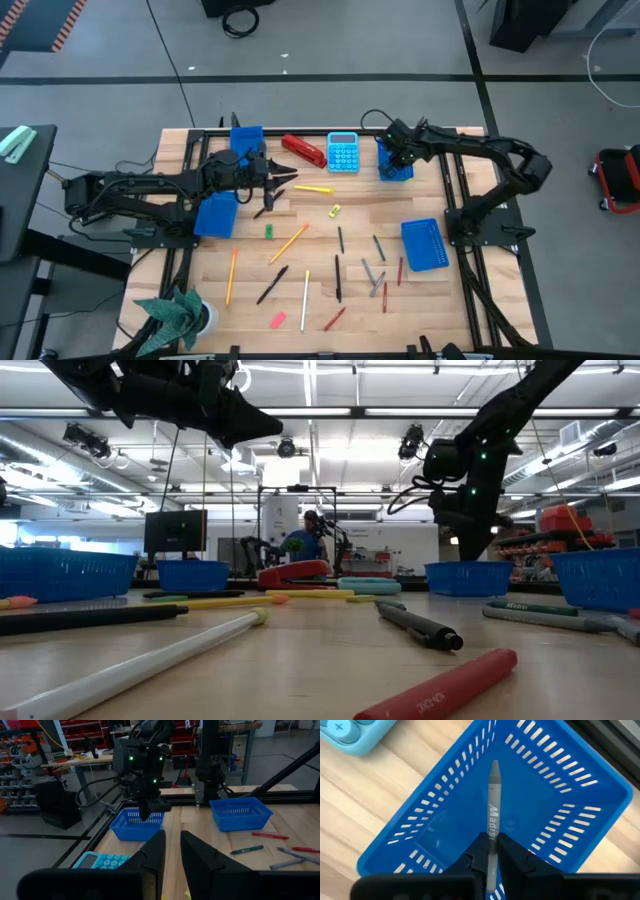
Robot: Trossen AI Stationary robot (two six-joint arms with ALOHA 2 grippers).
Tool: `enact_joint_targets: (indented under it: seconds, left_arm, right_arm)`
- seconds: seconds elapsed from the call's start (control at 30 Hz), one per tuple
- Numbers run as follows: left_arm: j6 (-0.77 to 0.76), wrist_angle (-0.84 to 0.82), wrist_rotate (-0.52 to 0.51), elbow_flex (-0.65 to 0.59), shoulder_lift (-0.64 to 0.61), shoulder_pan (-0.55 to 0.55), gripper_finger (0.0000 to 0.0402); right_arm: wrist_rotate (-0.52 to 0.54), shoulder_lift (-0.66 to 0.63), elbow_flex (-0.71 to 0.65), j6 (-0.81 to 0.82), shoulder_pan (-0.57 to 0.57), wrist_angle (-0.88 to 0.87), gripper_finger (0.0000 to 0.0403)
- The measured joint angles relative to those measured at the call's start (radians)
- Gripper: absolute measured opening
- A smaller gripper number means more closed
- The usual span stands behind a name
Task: Sort crayons/erasers/pens/pencils in bins
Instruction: Put the top gray crayon into the top right bin, then put the yellow eraser into the top left bin
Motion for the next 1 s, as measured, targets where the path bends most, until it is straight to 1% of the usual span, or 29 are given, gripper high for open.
enact_joint_targets:
  seconds: [0.13,0.27,0.57,0.7,0.77,0.87,1.0]
  left_arm:
    - [-0.002,0.003,0.000,0.000,0.008,0.000,0.0072]
    - [-0.002,0.001,0.000,0.000,0.009,0.000,0.0069]
    - [-0.006,0.000,-0.001,0.000,0.009,-0.002,0.0068]
    - [-0.004,-0.004,-0.051,0.000,0.009,-0.001,0.0074]
    - [-0.002,-0.039,-0.072,0.019,0.009,0.001,0.0077]
    - [-0.001,-0.111,-0.103,0.083,0.009,0.001,0.0085]
    - [0.002,-0.267,-0.122,0.189,0.014,0.001,0.0099]
  right_arm:
    - [0.018,0.006,0.000,0.013,0.000,-0.001,0.0044]
    - [0.043,0.006,0.000,0.064,0.000,-0.001,0.0055]
    - [0.044,-0.019,0.000,0.063,0.001,0.002,0.0102]
    - [0.045,-0.067,0.000,0.075,0.012,0.002,0.0123]
    - [0.045,-0.103,0.000,0.095,0.026,0.002,0.0129]
    - [0.045,-0.170,0.000,0.145,0.061,0.020,0.0134]
    - [0.065,-0.259,0.000,0.224,0.155,0.095,0.0132]
